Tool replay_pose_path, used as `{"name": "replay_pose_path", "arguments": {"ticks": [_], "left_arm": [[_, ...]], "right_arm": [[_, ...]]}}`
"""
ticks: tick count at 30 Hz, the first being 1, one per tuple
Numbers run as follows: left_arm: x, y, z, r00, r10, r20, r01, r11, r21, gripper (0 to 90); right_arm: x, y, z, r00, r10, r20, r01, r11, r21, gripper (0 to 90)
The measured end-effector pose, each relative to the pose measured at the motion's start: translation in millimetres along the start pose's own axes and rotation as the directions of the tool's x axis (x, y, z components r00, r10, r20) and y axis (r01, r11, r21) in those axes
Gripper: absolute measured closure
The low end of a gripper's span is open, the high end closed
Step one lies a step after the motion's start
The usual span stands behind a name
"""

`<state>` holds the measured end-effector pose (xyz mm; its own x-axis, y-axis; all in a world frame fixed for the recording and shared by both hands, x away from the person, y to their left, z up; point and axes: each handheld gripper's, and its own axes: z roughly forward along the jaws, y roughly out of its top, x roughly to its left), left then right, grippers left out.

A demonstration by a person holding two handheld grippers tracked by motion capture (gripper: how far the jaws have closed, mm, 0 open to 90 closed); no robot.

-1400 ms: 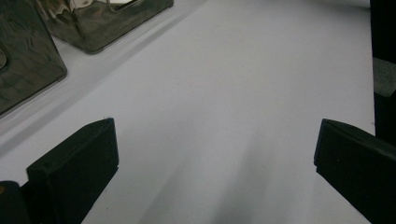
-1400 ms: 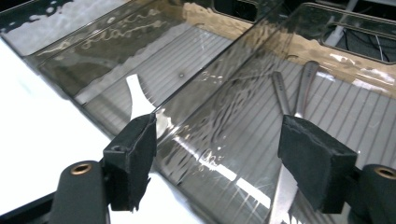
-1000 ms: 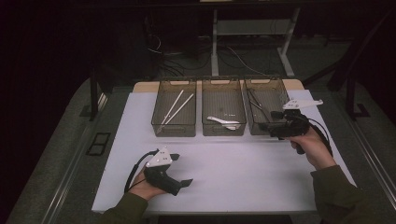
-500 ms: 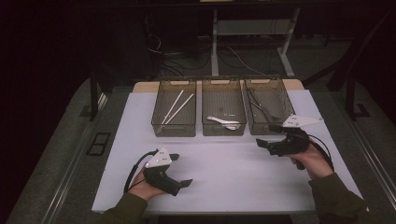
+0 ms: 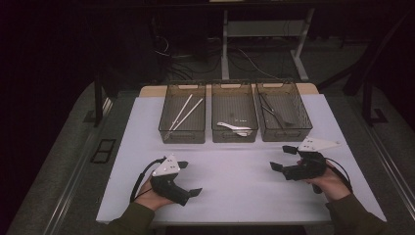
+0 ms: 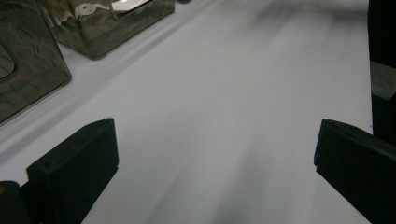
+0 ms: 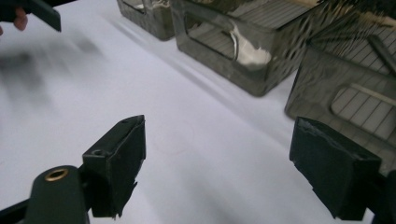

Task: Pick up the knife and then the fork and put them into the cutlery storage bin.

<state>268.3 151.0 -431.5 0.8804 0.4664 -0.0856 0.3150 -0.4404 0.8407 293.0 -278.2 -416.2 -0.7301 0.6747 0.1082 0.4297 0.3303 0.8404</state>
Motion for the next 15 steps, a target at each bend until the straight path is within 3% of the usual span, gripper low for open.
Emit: {"name": "replay_pose_path", "arguments": {"ticks": [15], "left_arm": [[-0.7,0.4,0.0,1.0,0.0,0.0,0.0,1.0,0.002,0.0]], "right_arm": [[8.1,-30.0,-10.9,0.9993,0.01,-0.036,-0.01,1.0,0.005,17.4]]}}
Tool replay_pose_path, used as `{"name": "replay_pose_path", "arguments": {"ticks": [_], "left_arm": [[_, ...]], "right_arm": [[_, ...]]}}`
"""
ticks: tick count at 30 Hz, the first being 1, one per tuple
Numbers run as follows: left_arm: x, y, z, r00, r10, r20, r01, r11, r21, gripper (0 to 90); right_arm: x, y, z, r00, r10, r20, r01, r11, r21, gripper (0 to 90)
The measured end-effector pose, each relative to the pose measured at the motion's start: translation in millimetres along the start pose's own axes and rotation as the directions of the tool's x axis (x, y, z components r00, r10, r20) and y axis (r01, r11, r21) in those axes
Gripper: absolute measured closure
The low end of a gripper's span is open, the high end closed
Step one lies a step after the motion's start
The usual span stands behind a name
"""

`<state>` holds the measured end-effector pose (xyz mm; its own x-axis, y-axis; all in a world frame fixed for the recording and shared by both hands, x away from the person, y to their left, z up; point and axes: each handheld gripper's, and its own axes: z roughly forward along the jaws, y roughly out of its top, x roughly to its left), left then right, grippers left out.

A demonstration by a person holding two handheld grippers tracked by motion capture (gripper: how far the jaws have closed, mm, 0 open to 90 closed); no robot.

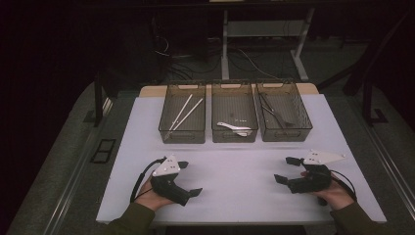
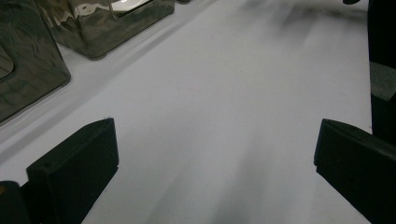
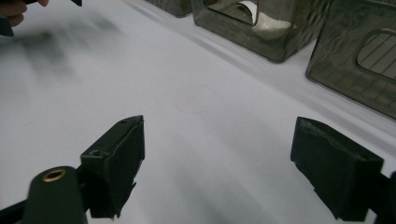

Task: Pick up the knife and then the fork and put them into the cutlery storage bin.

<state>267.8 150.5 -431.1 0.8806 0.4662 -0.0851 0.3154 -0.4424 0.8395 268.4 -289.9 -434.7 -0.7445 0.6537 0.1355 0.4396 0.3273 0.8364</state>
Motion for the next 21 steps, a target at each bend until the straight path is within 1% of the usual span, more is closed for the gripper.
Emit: {"name": "replay_pose_path", "arguments": {"ticks": [3,7,8,10,14,21], "left_arm": [[-0.2,0.0,0.1,1.0,-0.001,0.0,0.001,1.0,-0.001,0.0],[0.0,-0.2,0.5,1.0,-0.002,0.002,0.002,1.0,0.001,0.0],[0.0,-0.1,0.4,1.0,-0.002,0.001,0.002,1.0,0.001,0.0],[-0.1,-0.1,0.2,1.0,-0.002,0.001,0.002,1.0,-0.001,0.0],[0.1,-0.4,0.3,1.0,-0.003,0.001,0.003,1.0,-0.002,0.0],[0.3,-0.3,0.6,1.0,-0.007,0.001,0.007,1.0,-0.004,0.0]], "right_arm": [[2.0,-3.7,-3.2,1.0,-0.001,-0.005,0.001,1.0,-0.009,17.0],[2.7,-6.7,-5.2,1.0,-0.002,0.003,0.002,1.0,-0.015,16.9],[2.4,-7.3,-4.9,1.0,-0.003,0.003,0.003,1.0,-0.018,14.9],[2.0,-7.9,-4.2,1.0,0.006,0.003,-0.006,1.0,-0.014,14.0],[2.8,-9.0,-3.4,1.0,0.002,-0.001,-0.002,1.0,-0.005,14.0],[2.6,-8.9,-3.6,1.0,0.005,-0.001,-0.005,1.0,-0.008,14.0]]}}
